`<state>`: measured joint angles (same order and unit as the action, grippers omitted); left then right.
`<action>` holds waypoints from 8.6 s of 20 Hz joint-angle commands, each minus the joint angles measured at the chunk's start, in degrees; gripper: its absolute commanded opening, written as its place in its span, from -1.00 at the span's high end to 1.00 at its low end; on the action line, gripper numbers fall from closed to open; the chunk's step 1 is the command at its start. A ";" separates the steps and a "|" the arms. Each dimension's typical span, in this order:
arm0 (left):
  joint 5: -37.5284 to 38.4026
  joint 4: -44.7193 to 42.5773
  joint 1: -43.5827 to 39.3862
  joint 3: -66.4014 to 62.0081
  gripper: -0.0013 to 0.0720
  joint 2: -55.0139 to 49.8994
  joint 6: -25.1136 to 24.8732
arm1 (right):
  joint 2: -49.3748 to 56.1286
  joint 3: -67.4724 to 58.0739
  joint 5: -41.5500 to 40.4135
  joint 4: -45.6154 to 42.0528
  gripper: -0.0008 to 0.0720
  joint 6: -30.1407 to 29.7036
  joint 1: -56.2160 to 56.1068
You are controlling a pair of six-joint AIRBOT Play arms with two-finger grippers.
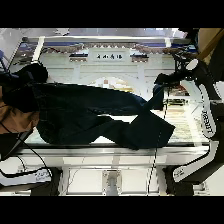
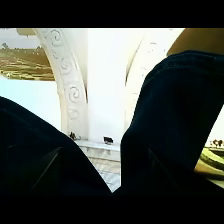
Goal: Fold the clothes and pants, and hang the long-sleeved shirts on hangers.
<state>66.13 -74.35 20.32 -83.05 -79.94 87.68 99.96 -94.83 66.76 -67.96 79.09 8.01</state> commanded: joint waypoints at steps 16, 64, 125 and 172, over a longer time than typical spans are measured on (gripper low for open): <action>0.57 -0.24 2.29 -0.02 0.91 3.02 0.00 | 2.47 -8.11 16.28 -9.22 0.91 2.34 0.96; -2.16 0.00 8.24 12.85 0.91 6.45 0.20 | -6.45 32.04 -17.11 36.65 0.91 -12.79 23.34; -10.19 3.91 7.98 11.78 0.91 4.72 5.33 | -14.40 39.08 -18.64 35.21 0.91 -14.32 29.81; 0.28 -8.74 12.37 45.09 -0.36 24.85 6.58 | -21.00 22.93 11.08 1.51 -0.19 -10.47 8.04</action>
<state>71.18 -86.19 32.64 -39.59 -55.33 94.24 78.87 -71.83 78.22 -65.08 67.70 17.10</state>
